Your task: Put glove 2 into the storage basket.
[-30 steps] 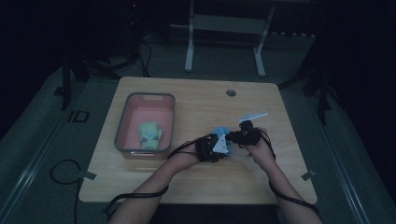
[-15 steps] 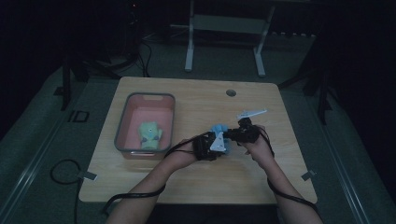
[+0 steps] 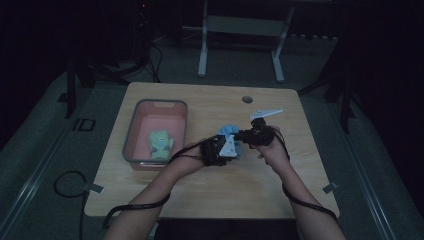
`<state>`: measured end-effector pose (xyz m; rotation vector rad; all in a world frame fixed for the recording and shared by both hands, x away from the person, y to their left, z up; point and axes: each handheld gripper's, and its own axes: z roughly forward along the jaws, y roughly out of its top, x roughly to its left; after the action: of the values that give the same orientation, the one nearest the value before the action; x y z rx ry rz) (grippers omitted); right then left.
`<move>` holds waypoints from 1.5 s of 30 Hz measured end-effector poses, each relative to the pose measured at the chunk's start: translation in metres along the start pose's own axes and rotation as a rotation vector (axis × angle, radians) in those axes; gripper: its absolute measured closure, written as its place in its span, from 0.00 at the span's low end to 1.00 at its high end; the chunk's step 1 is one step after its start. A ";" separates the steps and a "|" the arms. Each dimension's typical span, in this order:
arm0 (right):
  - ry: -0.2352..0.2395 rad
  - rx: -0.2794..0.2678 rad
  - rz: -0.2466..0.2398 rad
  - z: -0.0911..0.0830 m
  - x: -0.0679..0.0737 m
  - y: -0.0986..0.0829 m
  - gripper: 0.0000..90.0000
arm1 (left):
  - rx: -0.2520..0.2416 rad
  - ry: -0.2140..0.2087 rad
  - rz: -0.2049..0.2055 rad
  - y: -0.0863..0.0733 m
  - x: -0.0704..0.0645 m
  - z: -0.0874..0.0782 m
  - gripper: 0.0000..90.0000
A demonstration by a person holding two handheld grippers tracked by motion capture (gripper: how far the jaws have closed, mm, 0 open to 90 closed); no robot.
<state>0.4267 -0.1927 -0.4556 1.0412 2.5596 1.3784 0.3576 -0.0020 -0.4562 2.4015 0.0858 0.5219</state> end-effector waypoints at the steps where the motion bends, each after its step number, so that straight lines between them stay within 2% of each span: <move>1: 0.000 -0.001 -0.006 0.000 0.001 0.002 0.87 | 0.003 0.005 0.005 0.000 0.001 -0.002 0.84; 10: 0.012 -0.017 -0.035 0.005 0.013 0.023 0.87 | 0.013 0.040 0.003 -0.006 0.009 -0.024 0.84; 16: 0.028 -0.012 -0.067 0.017 0.025 0.040 0.87 | 0.025 0.056 -0.016 -0.015 0.014 -0.042 0.84; 28: 0.065 -0.011 -0.098 0.047 0.047 0.064 0.87 | 0.055 0.090 -0.045 -0.040 0.023 -0.072 0.84; 29: 0.080 -0.008 -0.103 0.056 0.052 0.070 0.87 | 0.055 0.084 -0.066 -0.048 0.027 -0.078 0.84; 37: 0.087 0.008 -0.109 0.079 0.062 0.081 0.87 | 0.078 0.095 -0.083 -0.068 0.032 -0.090 0.84; 40: 0.090 0.008 -0.114 0.082 0.063 0.082 0.87 | 0.079 0.095 -0.085 -0.070 0.033 -0.091 0.84; 45: 0.113 0.021 -0.121 0.100 0.073 0.093 0.87 | 0.099 0.110 -0.100 -0.085 0.036 -0.102 0.84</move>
<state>0.4548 -0.0430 -0.4269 0.8179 2.6713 1.4214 0.3569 0.1324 -0.4265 2.4483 0.2843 0.6161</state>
